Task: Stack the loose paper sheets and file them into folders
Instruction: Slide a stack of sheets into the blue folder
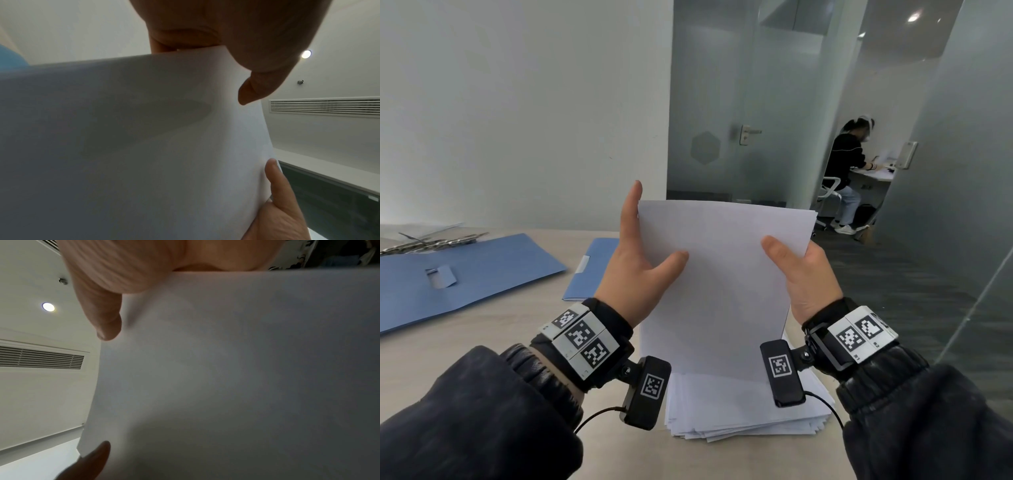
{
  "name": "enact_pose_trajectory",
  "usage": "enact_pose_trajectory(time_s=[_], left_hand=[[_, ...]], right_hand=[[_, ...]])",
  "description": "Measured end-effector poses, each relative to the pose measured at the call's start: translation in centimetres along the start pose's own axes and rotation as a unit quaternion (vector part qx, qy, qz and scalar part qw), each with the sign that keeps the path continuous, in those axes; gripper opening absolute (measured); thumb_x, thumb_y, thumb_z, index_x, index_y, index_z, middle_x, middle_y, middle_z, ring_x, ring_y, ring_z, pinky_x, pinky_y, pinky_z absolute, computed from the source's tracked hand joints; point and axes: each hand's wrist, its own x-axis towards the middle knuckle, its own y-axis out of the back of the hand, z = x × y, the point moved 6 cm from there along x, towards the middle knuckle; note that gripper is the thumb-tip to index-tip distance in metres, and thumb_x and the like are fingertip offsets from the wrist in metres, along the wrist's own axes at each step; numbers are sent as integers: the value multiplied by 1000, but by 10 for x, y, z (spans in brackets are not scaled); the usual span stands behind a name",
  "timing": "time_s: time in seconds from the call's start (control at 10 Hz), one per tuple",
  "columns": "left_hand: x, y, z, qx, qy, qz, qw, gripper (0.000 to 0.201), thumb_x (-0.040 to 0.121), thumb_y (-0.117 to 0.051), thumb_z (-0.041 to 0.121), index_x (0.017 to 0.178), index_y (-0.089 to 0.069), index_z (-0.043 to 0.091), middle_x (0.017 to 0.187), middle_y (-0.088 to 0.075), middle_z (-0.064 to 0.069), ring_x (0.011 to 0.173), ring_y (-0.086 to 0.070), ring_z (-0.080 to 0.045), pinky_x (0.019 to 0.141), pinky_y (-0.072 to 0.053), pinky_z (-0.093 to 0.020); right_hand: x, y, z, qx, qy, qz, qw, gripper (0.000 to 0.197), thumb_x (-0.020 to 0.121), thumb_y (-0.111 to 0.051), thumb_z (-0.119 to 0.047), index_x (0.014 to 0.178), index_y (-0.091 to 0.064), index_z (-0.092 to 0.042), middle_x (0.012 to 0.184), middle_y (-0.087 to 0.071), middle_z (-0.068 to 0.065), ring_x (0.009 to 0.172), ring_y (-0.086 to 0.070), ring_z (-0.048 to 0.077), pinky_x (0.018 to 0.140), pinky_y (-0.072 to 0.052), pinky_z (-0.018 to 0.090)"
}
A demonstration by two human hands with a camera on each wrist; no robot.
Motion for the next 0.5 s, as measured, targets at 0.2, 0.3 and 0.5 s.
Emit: enact_pose_trajectory(time_s=[0.2, 0.3, 0.5], left_hand=[[2, 2, -8, -28, 19, 2, 999, 78, 92, -70, 13, 150, -27, 43, 123, -50, 44, 113, -55, 16, 92, -48, -13], [1, 2, -12, -56, 38, 2, 998, 58, 87, -71, 20, 137, -47, 36, 117, -66, 24, 111, -64, -1, 97, -55, -35], [0, -2, -13, -79, 58, -4, 995, 49, 82, -69, 25, 128, -54, 33, 117, -70, 11, 110, -68, -11, 96, -57, -43]], right_hand=[[2, -1, -22, -31, -3, 44, 999, 44, 104, -46, -38, 93, -74, -7, 83, -76, 7, 74, -70, 13, 65, -53, 20], [3, 7, -35, -28, 38, 94, 994, 46, 108, -41, -27, 113, -56, 17, 72, -57, 17, 60, -48, 15, 56, -41, 16], [11, 9, -39, -92, 60, 83, 990, 32, 100, -48, -25, 74, -64, -15, 69, -63, -12, 64, -55, -3, 64, -44, 19]])
